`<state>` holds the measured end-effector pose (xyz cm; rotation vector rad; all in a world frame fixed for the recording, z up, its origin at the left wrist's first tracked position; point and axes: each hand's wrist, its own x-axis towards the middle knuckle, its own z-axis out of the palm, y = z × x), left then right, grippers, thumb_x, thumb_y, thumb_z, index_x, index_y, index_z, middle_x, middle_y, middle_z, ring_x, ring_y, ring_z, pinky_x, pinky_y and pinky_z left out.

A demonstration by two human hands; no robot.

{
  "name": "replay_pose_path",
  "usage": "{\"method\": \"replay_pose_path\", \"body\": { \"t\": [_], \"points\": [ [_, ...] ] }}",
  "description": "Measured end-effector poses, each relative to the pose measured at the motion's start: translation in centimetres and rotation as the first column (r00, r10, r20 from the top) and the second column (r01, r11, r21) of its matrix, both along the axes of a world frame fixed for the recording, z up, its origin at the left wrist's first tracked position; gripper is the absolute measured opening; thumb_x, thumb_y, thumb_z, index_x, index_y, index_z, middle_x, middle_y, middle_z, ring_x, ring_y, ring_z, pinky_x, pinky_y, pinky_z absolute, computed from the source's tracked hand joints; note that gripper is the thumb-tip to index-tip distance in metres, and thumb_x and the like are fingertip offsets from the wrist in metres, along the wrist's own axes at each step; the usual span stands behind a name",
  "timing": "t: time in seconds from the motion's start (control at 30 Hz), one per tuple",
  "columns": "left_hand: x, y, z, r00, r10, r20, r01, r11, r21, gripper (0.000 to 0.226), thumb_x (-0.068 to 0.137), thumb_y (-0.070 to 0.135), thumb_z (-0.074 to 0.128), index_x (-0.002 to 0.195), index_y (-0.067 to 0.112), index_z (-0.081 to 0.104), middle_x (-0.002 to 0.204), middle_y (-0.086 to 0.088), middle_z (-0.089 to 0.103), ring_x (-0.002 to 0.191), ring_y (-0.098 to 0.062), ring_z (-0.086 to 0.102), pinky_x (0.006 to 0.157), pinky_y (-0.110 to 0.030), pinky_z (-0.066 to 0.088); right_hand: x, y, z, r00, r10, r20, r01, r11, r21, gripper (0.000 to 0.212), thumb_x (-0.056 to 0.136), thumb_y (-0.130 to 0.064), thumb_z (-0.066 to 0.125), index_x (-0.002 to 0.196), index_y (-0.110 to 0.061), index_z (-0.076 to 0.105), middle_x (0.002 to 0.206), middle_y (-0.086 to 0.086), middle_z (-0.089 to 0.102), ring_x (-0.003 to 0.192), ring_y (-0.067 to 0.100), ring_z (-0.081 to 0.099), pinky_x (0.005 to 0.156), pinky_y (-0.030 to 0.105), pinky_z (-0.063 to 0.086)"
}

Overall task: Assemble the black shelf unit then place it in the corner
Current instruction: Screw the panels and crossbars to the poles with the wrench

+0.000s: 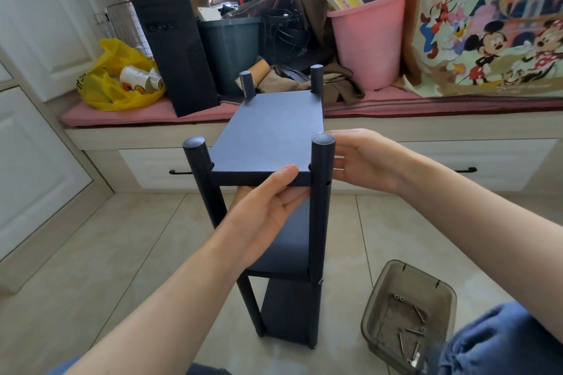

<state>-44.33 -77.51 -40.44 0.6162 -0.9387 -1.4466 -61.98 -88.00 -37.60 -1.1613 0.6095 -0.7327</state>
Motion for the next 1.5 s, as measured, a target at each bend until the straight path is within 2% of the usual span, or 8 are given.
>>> {"method": "replay_pose_path", "body": {
  "t": [0.3, 0.43, 0.53, 0.73, 0.87, 1.17, 1.37, 1.5],
  "points": [
    [-0.8, -0.2, -0.2, 0.996, -0.041, -0.076, 0.047, 0.996, 0.072, 0.045, 0.091, 0.025, 0.068, 0.134, 0.01, 0.063, 0.136, -0.017, 0.064, 0.124, -0.031, 0.064, 0.1, -0.039, 0.054, -0.3, 0.3, 0.1, 1.0, -0.013, -0.001, 0.013, 0.999, 0.039, 0.01, 0.096, -0.014, 0.055, 0.099, -0.01, 0.064, 0.084, 0.001, 0.07, 0.077, 0.017, 0.067, 0.095, 0.036, 0.048],
    [-1.1, -0.3, -0.4, 0.998, -0.033, -0.054, 0.036, 0.998, 0.058, 0.023, 0.094, 0.019, 0.065, 0.114, 0.018, 0.076, 0.129, -0.014, 0.069, 0.118, -0.03, 0.067, 0.098, -0.04, 0.055, -0.4, 0.5, 0.5, 0.997, -0.041, -0.065, 0.04, 0.999, -0.008, 0.043, 0.092, -0.017, 0.061, 0.131, -0.001, 0.059, 0.119, 0.013, 0.069, 0.097, 0.022, 0.066, 0.102, 0.04, 0.048],
    [-1.3, -0.3, -0.5, 0.999, -0.029, -0.032, 0.03, 0.999, 0.043, 0.024, 0.097, 0.018, 0.062, 0.118, 0.018, 0.074, 0.13, -0.013, 0.069, 0.12, -0.03, 0.067, 0.1, -0.041, 0.054, -0.8, 0.3, 0.6, 0.995, -0.052, -0.091, 0.051, 0.998, -0.021, 0.058, 0.083, -0.024, 0.07, 0.135, 0.0, 0.056, 0.122, 0.012, 0.068, 0.099, 0.021, 0.067, 0.095, 0.035, 0.054],
    [-1.2, -0.4, -0.3, 1.0, 0.022, 0.007, -0.022, 0.998, 0.058, 0.051, 0.093, 0.021, 0.066, 0.139, 0.003, 0.054, 0.134, -0.017, 0.065, 0.123, -0.033, 0.064, 0.102, -0.041, 0.053, -2.6, -1.4, -1.1, 0.98, -0.149, -0.129, 0.157, 0.986, 0.054, 0.032, 0.094, -0.021, 0.064, 0.123, -0.007, 0.066, 0.119, 0.01, 0.071, 0.109, 0.027, 0.069, 0.089, 0.036, 0.057],
    [-1.1, -0.3, -0.3, 0.999, 0.039, 0.026, -0.04, 0.999, 0.033, 0.033, 0.094, 0.018, 0.065, 0.127, 0.009, 0.063, 0.131, -0.017, 0.067, 0.12, -0.034, 0.066, 0.103, -0.043, 0.053, -4.8, -2.2, -3.5, 0.938, -0.17, -0.303, 0.195, 0.979, 0.054, 0.027, 0.095, -0.019, 0.062, 0.119, -0.007, 0.066, 0.111, 0.01, 0.075, 0.101, 0.026, 0.073, 0.076, 0.033, 0.059],
    [-0.7, -0.1, -0.3, 1.0, -0.005, -0.008, 0.005, 1.0, 0.01, 0.026, 0.097, 0.013, 0.062, 0.122, 0.007, 0.061, 0.134, -0.02, 0.064, 0.124, -0.036, 0.063, 0.101, -0.043, 0.054, -7.2, -1.3, -17.9, 0.693, -0.041, -0.72, 0.208, 0.967, 0.146, 0.019, 0.102, -0.019, 0.053, 0.117, -0.009, 0.057, 0.112, 0.009, 0.068, 0.101, 0.025, 0.066, 0.088, 0.036, 0.056],
    [-1.0, -0.1, -0.1, 0.998, -0.05, -0.026, 0.05, 0.999, 0.015, 0.015, 0.097, 0.015, 0.061, 0.109, 0.009, 0.067, 0.128, -0.016, 0.068, 0.125, -0.035, 0.062, 0.098, -0.039, 0.054, -6.4, 2.5, -30.2, 0.403, 0.0, -0.915, 0.317, 0.938, 0.14, 0.02, 0.098, -0.023, 0.056, 0.1, -0.003, 0.052, 0.081, 0.011, 0.056, 0.06, 0.02, 0.054, 0.056, 0.028, 0.042],
    [-1.0, 0.0, 0.2, 0.998, -0.053, 0.021, 0.053, 0.998, 0.027, 0.015, 0.095, 0.019, 0.061, 0.096, 0.013, 0.075, 0.127, -0.016, 0.069, 0.124, -0.034, 0.063, 0.1, -0.039, 0.054, -5.5, 4.4, -33.3, 0.263, -0.073, -0.962, 0.334, 0.942, 0.02, 0.075, 0.098, -0.029, 0.058, 0.146, 0.003, 0.011, 0.141, 0.026, 0.048, 0.124, 0.04, 0.053, 0.092, 0.041, 0.047]
  ]
}}
